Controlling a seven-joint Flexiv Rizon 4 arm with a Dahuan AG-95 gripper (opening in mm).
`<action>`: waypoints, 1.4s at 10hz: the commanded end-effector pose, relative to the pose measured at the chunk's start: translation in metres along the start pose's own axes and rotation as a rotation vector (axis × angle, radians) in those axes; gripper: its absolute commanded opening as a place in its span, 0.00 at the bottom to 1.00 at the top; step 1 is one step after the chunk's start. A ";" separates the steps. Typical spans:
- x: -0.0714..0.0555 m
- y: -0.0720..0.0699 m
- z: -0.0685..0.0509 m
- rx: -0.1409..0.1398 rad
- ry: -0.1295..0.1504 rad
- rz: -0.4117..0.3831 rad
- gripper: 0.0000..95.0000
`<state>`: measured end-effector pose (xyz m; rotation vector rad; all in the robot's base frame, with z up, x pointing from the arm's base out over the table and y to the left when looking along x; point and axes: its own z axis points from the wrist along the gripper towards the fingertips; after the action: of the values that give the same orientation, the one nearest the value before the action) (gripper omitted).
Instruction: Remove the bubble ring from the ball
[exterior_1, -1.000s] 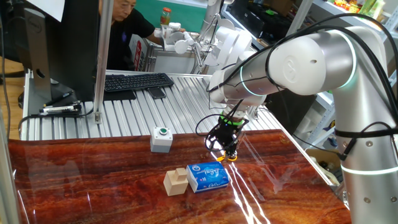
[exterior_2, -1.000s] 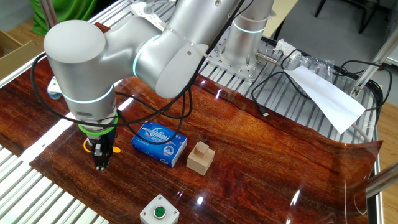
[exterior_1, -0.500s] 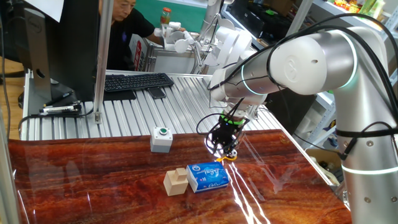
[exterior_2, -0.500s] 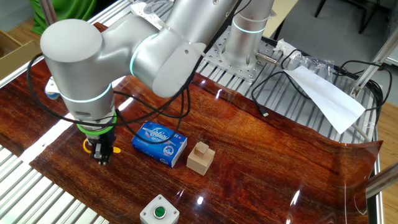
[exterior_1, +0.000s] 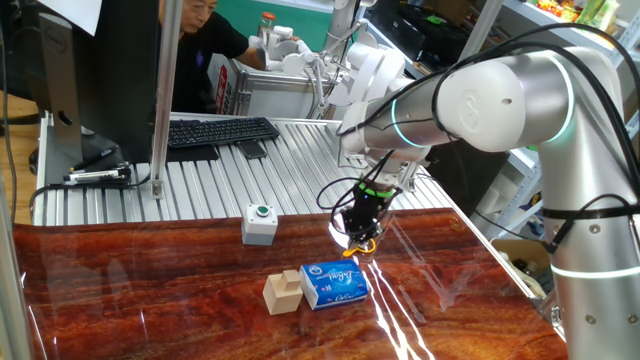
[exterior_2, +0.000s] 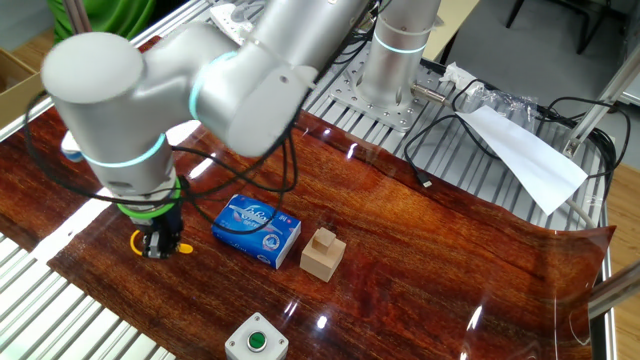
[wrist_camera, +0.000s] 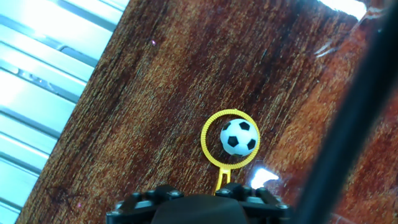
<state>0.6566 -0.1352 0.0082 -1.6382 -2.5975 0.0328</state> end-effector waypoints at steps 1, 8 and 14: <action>0.000 0.001 0.003 -0.003 0.001 0.007 0.00; 0.000 0.001 0.003 0.003 0.034 0.002 0.00; 0.000 0.001 0.003 0.003 0.046 0.011 0.00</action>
<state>0.6569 -0.1346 0.0071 -1.6355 -2.5532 -0.0001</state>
